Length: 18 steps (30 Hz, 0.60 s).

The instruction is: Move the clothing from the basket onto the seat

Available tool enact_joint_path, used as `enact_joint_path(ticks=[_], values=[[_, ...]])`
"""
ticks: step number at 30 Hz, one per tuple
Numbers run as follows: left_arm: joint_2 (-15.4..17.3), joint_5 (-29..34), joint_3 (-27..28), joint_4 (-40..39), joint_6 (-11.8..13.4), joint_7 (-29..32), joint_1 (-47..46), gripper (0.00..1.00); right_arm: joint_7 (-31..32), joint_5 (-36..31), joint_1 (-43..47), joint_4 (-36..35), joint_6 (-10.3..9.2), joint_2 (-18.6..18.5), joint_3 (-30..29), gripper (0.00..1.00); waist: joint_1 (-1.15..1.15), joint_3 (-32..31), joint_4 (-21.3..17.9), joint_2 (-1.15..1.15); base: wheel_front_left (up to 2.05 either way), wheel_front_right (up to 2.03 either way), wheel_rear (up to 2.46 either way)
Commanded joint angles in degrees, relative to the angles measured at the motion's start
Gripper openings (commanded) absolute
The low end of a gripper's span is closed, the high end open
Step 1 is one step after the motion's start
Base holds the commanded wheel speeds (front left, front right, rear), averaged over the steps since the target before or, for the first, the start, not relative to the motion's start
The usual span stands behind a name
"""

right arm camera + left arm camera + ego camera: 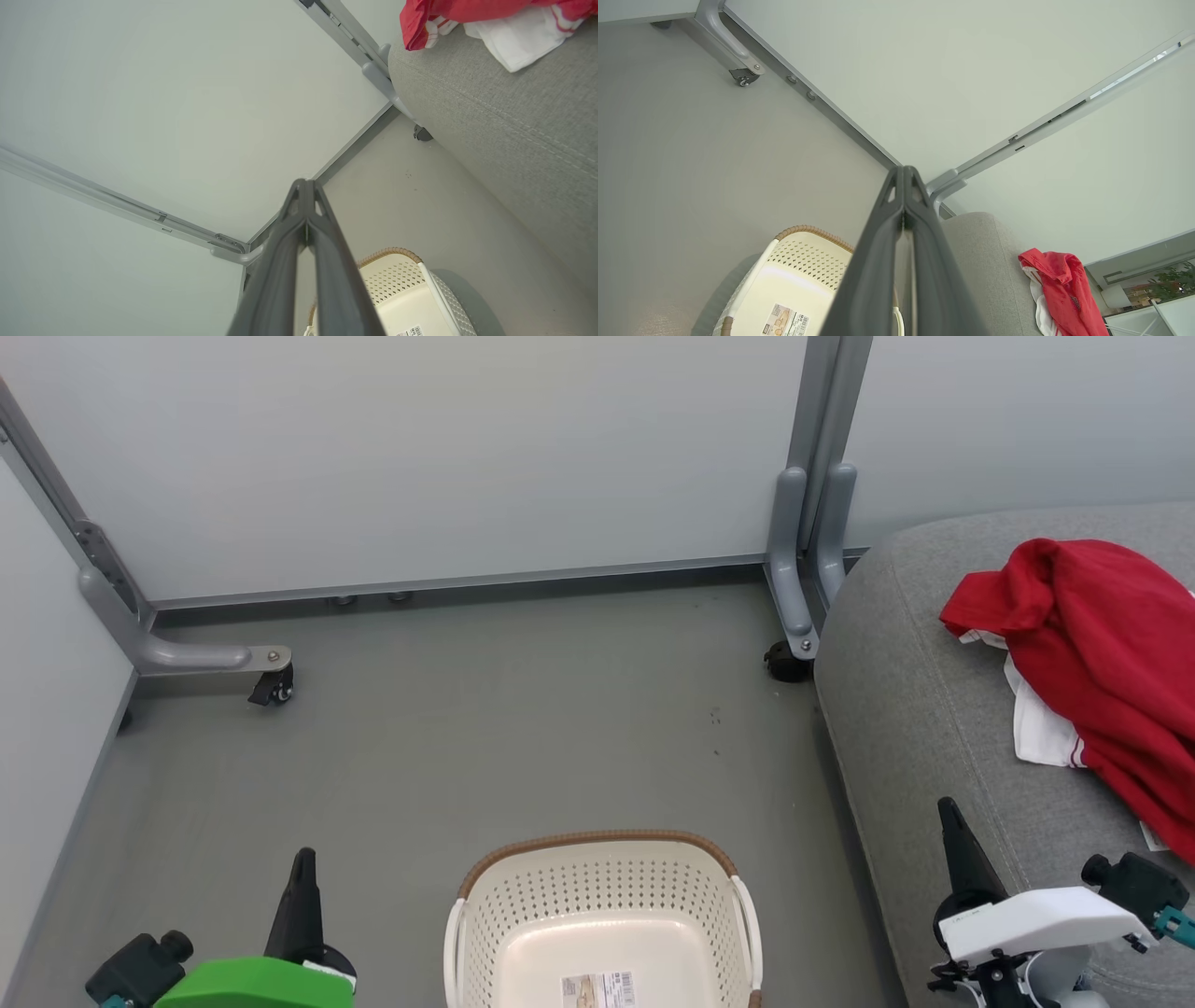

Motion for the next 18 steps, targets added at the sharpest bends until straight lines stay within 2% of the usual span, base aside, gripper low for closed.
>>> enact_joint_path(ticks=[1, 18], values=[[0.41, -1.86, 0.56, -0.47, -0.46, 0.39, -1.92, 0.00, 0.51, 2.01, -1.45, -0.43, -0.02, -0.27, -0.34, 0.00, 0.00, 0.07, 0.00, 0.00, 0.00, 0.00, 0.00], [0.50, -12.37, 2.62, 0.49, -1.52, 3.13, -4.16, 0.00, 3.28, 12.94, -3.20, 0.04, -0.01, -0.37, -1.79, 0.00, 0.00, 0.80, -0.04, 0.00, 0.00, 0.00, 0.00]])
